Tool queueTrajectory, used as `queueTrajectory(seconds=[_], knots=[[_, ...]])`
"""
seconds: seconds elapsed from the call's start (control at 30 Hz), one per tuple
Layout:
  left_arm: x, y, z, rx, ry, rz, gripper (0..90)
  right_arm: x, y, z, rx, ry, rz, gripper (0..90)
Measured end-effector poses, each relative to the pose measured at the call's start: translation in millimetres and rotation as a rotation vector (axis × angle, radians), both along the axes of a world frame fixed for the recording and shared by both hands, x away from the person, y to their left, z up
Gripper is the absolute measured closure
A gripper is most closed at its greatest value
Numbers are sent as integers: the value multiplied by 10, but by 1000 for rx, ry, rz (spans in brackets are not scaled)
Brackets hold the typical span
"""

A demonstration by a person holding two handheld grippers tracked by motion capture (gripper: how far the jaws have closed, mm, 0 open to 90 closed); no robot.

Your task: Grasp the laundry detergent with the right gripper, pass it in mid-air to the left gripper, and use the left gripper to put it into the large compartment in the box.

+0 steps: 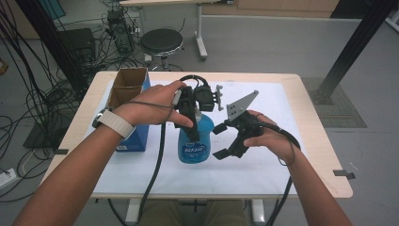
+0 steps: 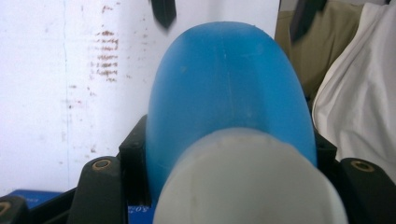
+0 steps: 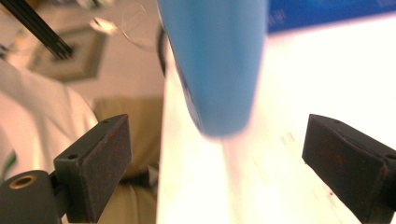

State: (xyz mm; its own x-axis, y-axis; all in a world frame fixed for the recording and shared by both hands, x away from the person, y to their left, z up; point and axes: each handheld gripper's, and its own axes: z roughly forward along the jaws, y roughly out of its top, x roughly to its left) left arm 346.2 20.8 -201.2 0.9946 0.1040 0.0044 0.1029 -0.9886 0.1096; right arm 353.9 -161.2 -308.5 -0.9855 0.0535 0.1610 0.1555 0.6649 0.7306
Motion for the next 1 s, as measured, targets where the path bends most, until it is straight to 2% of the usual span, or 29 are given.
queueTrajectory(seconds=[0.13,0.2,0.37,0.5,0.8,1.0], knots=[[26,35,33,11,-29,39,380,7,-151,44,-114,-21,-30,90],[39,50,54,12,-43,67,380,15,-231,78,-186,-35,-41,90],[89,89,114,31,-57,156,379,39,-384,189,-278,-63,-76,94],[130,135,178,24,-65,240,379,58,-479,249,-335,-74,-89,102],[182,182,329,30,-81,352,379,111,-619,304,-453,-90,-117,104],[239,218,449,25,-82,446,378,132,-708,286,-490,-89,-125,107]])
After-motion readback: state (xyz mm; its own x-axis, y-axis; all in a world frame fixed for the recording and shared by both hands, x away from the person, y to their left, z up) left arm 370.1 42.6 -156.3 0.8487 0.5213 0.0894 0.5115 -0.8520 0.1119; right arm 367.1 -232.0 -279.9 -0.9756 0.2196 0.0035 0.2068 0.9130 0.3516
